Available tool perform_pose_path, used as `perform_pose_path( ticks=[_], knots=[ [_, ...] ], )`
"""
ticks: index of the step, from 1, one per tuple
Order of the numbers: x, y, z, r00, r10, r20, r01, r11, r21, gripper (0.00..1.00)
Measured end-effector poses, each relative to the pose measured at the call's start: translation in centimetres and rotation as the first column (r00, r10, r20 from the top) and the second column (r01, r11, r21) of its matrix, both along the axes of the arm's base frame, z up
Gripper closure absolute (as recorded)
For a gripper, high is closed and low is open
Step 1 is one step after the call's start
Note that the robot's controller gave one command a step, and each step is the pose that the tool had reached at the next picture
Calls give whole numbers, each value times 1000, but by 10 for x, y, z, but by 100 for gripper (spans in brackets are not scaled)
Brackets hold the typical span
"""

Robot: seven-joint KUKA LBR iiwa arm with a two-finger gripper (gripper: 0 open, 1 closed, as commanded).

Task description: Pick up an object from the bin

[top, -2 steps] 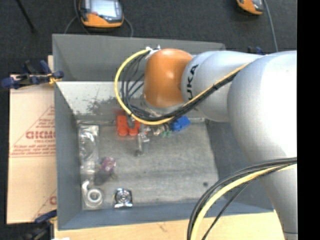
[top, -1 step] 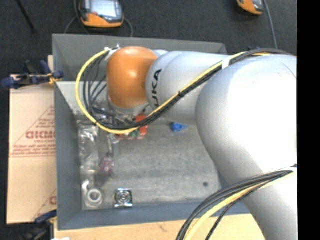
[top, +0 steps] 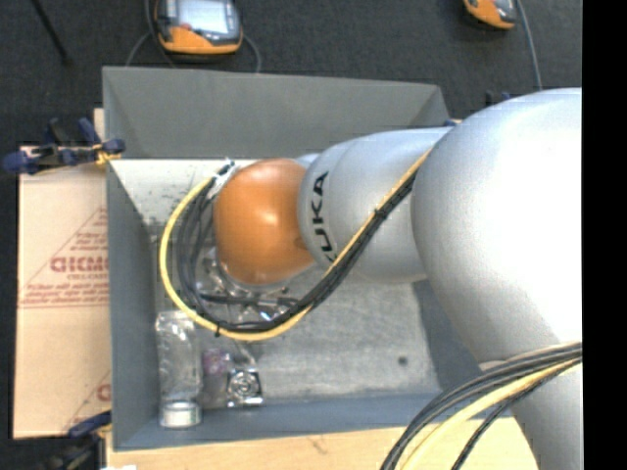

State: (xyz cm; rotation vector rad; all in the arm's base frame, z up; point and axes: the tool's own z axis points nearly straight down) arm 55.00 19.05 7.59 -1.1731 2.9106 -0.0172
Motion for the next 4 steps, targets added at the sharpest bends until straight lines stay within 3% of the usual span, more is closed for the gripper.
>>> perform_pose_path(
  ticks=[1,2,3,4],
  knots=[
    [-25,9,4,998,53,40,-54,999,6,0],
    [-17,11,9,996,50,70,-52,998,18,100],
    [-15,11,6,997,58,43,-58,998,15,100],
    [2,6,168,1000,31,6,-31,999,12,100]
  ],
)
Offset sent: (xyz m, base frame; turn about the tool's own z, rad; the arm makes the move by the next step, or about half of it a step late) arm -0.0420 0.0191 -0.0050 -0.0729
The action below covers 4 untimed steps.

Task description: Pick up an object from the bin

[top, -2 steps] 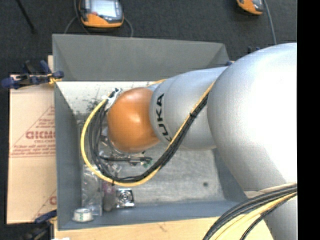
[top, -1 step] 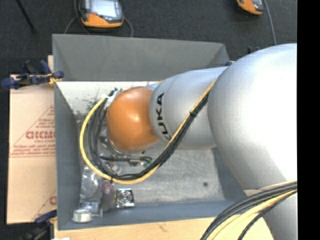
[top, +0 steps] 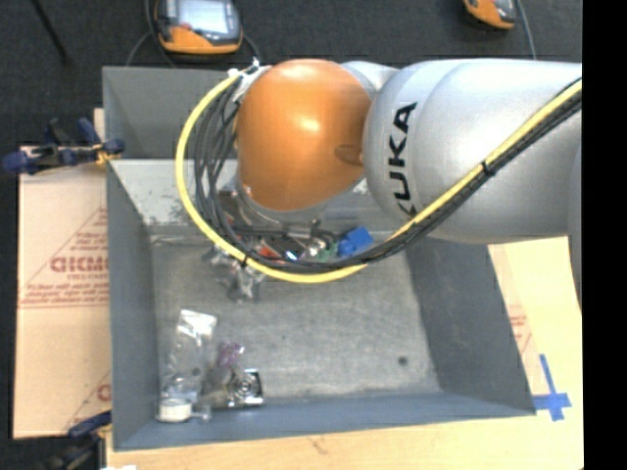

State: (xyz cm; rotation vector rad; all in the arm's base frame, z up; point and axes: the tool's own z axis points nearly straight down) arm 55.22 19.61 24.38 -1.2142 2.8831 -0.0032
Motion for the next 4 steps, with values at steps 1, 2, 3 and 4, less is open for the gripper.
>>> perform_pose_path(
  ticks=[1,2,3,4],
  knots=[
    [-8,10,-72,965,-261,-15,261,965,-2,100],
    [-7,10,-71,965,-262,-11,262,965,0,0],
    [-9,-15,-175,999,-46,-9,46,999,-3,0],
    [9,4,-173,1000,7,-7,-7,1000,-1,0]
  ],
)
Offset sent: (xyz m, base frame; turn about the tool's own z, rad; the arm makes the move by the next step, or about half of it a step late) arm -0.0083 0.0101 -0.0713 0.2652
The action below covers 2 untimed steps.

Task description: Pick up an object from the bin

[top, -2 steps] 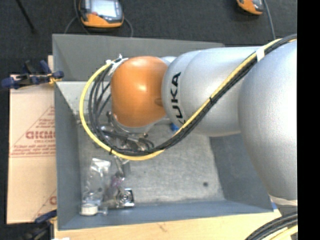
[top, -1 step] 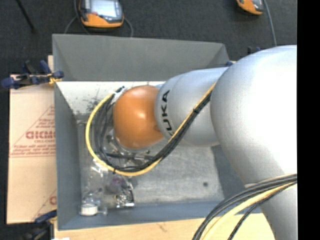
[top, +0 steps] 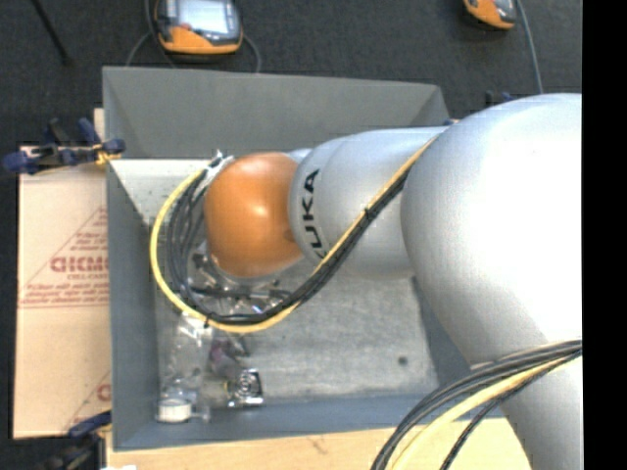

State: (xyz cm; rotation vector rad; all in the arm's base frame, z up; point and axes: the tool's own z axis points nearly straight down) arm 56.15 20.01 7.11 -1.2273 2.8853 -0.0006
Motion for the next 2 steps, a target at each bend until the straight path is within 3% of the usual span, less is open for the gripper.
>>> perform_pose_path(
  ticks=[1,2],
  knots=[
    [-19,-10,1,999,-38,7,38,999,4,0],
    [-53,-2,1,887,462,7,-462,887,-3,0]
  ],
)
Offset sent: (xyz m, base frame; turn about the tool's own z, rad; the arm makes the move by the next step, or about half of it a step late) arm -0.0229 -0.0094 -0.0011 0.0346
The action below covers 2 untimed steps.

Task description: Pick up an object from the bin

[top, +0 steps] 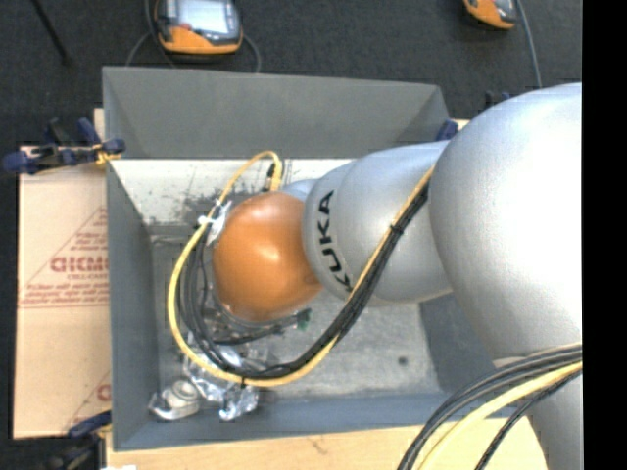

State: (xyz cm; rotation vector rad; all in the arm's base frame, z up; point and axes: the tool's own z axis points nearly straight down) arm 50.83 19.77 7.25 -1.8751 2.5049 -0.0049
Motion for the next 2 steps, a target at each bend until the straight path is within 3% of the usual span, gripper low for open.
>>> perform_pose_path(
  ticks=[1,2],
  knots=[
    [1,0,1,1000,-3,2,3,1000,1,100],
    [13,16,151,999,-47,-1,47,999,0,100]
  ],
)
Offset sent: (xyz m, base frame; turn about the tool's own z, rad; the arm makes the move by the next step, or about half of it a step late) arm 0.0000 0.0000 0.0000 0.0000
